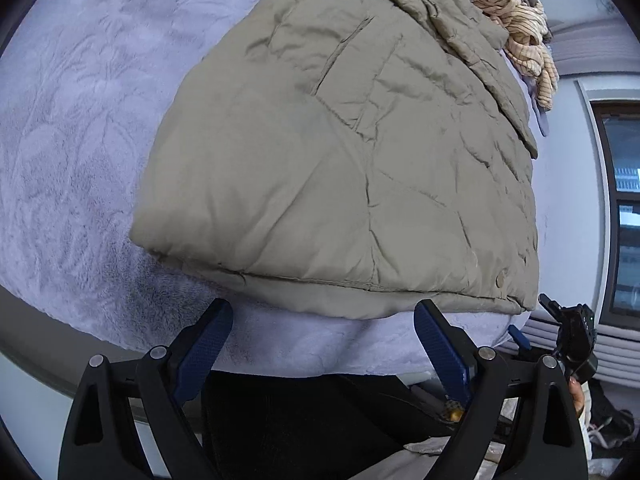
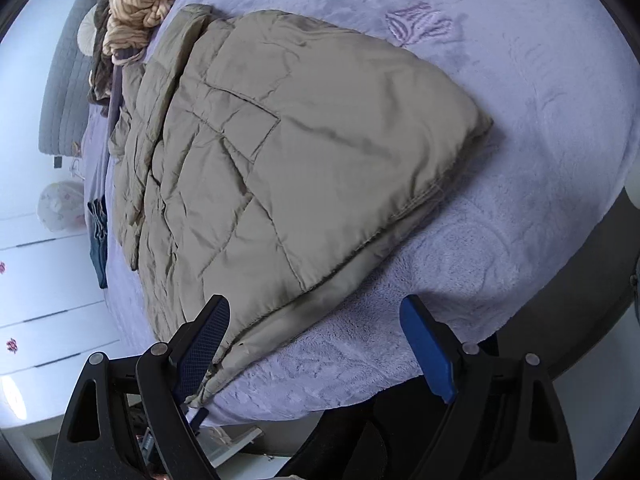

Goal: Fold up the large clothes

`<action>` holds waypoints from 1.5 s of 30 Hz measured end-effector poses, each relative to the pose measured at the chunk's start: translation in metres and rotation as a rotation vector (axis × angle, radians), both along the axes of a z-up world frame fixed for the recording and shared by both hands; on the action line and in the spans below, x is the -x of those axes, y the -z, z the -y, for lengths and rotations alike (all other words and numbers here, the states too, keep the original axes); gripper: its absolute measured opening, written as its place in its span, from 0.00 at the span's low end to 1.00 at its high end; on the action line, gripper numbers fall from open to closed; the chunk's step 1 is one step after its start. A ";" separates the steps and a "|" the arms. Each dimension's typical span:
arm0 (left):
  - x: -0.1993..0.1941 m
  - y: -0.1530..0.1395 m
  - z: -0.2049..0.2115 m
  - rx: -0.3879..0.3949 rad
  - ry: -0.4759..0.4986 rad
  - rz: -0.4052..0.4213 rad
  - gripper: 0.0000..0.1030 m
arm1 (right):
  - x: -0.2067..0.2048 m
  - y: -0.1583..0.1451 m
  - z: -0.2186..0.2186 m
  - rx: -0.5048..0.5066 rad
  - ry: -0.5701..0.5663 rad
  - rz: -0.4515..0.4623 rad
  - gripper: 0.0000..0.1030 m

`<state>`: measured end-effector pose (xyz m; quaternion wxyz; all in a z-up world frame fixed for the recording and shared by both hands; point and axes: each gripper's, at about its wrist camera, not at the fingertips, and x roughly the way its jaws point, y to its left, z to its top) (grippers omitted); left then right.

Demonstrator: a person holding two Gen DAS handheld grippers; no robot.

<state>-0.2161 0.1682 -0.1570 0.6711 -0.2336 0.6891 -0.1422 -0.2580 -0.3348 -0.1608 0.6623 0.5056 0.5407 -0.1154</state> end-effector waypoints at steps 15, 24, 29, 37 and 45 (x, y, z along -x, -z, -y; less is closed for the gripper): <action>-0.045 -0.013 0.016 0.041 -0.078 0.119 0.12 | 0.000 0.025 0.024 -0.232 0.256 0.123 0.35; -0.061 -0.060 0.011 0.012 -0.056 0.265 0.12 | -0.027 -0.002 0.018 -0.106 0.115 0.140 0.07; -0.083 -0.095 0.012 0.011 -0.055 0.359 0.12 | -0.065 -0.039 0.021 -0.007 0.003 0.197 0.07; -0.142 -0.155 0.023 -0.014 -0.094 0.519 0.12 | -0.154 -0.101 0.035 0.106 -0.139 0.324 0.07; -0.242 -0.190 0.055 -0.123 -0.146 0.635 0.12 | -0.290 -0.153 0.042 0.213 -0.344 0.409 0.07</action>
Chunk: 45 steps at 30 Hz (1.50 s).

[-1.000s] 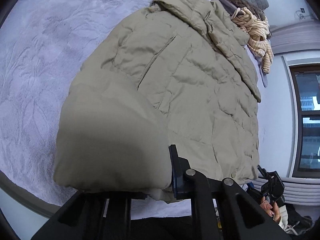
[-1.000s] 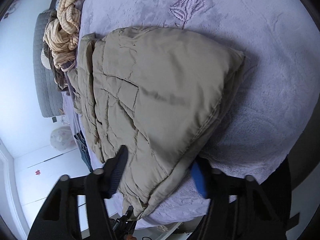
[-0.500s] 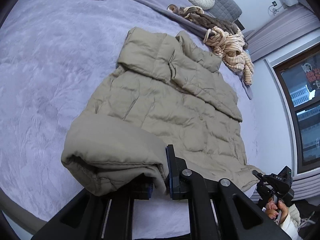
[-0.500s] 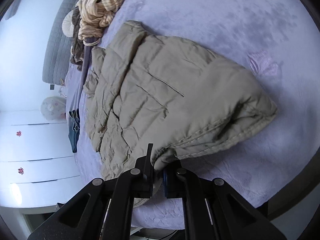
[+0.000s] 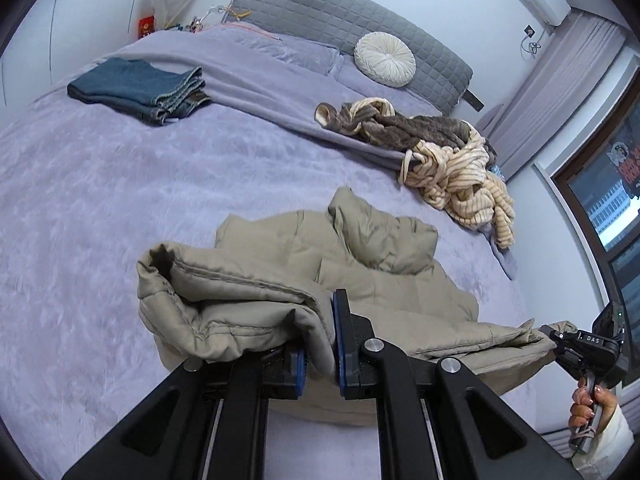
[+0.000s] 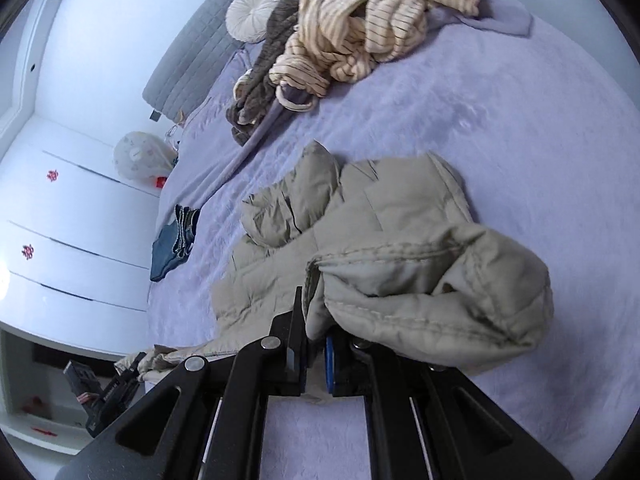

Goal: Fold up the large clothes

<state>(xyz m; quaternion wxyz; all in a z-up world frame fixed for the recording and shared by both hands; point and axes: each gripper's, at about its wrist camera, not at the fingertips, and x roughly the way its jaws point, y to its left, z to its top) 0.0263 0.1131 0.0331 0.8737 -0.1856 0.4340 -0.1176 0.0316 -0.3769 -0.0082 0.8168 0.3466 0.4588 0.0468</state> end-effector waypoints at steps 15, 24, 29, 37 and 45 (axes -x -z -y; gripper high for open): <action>-0.146 0.099 0.048 -0.184 -0.091 -0.149 0.12 | -0.157 0.094 0.019 0.013 0.005 -0.156 0.07; -0.190 0.157 0.062 -0.269 -0.081 -0.227 0.12 | -0.184 0.141 0.020 -0.001 0.022 -0.197 0.07; -0.184 0.151 0.062 -0.297 -0.044 -0.198 0.20 | -0.185 0.135 0.020 0.001 -0.010 -0.187 0.10; -0.164 0.132 0.065 -0.383 -0.034 -0.118 1.00 | -0.172 0.111 0.024 -0.005 -0.023 -0.127 0.57; -0.162 0.131 0.080 -0.350 0.044 -0.108 0.75 | -0.164 0.105 -0.001 0.116 -0.136 -0.085 1.00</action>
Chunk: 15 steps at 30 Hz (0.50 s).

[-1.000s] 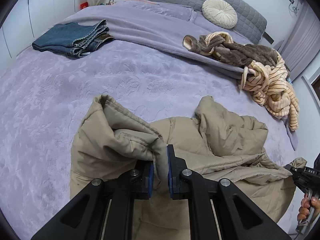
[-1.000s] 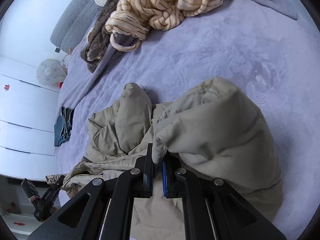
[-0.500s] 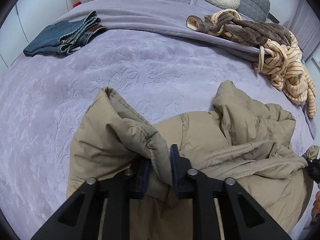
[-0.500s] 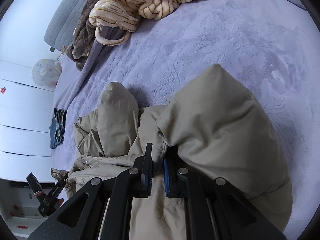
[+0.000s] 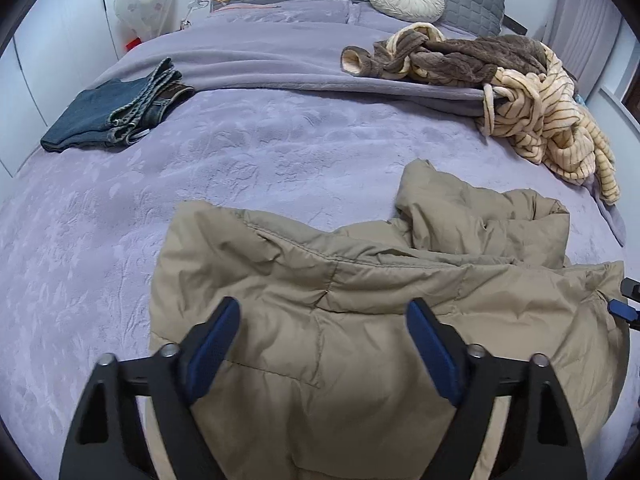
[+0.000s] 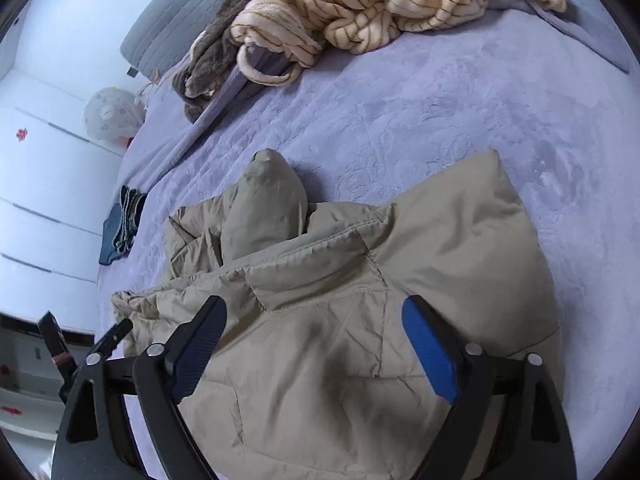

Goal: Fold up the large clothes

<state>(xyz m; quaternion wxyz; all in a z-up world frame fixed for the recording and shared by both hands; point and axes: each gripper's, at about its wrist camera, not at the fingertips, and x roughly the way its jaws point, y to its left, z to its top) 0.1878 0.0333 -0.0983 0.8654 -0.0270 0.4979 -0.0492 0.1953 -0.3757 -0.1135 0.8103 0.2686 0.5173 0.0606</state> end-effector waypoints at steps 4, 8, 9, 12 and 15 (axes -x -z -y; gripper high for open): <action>0.001 0.002 0.010 0.017 0.048 0.003 0.65 | -0.001 -0.006 -0.020 0.083 -0.089 0.061 1.00; -0.003 0.006 0.014 -0.011 0.054 0.014 0.65 | -0.008 -0.001 -0.030 0.179 -0.130 0.005 0.97; -0.006 0.010 0.013 -0.016 0.046 0.006 0.65 | -0.011 0.003 -0.028 0.177 -0.125 -0.003 0.77; -0.021 0.031 0.008 -0.037 0.009 -0.021 0.65 | -0.022 0.026 -0.021 0.221 -0.091 -0.086 0.21; -0.035 0.052 0.007 -0.049 -0.012 -0.032 0.65 | -0.032 0.045 -0.012 0.229 -0.071 -0.101 0.03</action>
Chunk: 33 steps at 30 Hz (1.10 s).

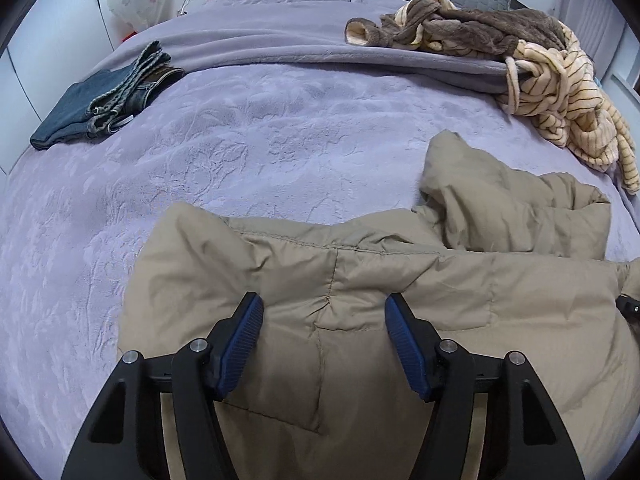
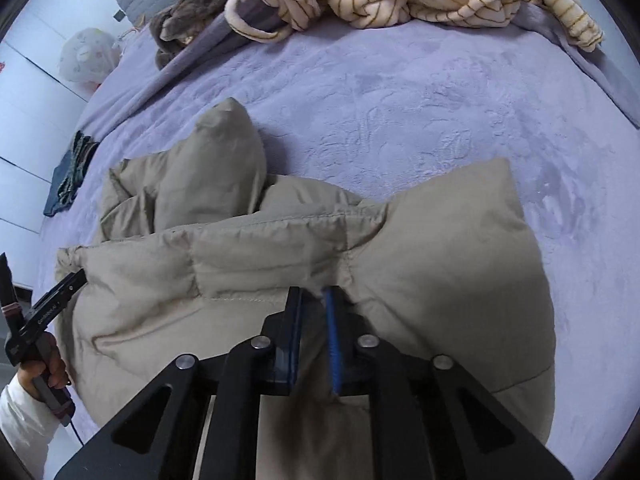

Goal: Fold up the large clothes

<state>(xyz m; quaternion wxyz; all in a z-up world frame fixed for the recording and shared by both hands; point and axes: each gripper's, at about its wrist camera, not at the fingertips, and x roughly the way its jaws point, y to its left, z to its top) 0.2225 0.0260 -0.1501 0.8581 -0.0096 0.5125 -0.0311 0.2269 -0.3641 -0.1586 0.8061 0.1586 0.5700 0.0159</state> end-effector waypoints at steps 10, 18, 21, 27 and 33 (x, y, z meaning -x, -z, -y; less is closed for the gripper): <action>-0.031 0.027 0.007 0.004 -0.007 0.005 0.66 | -0.036 0.035 0.010 0.018 0.028 0.019 0.00; -0.024 0.009 -0.040 -0.059 -0.105 0.042 0.66 | -0.011 0.005 0.049 0.056 0.109 0.066 0.00; -0.030 0.019 -0.069 -0.056 -0.187 -0.009 0.66 | -0.001 0.010 0.080 0.048 0.218 0.034 0.00; -0.020 0.009 -0.096 -0.012 -0.272 -0.035 0.66 | 0.019 -0.001 0.101 -0.024 0.348 0.031 0.04; 0.016 -0.023 -0.094 -0.018 -0.204 -0.021 0.66 | 0.055 -0.039 0.087 -0.067 0.343 0.093 0.46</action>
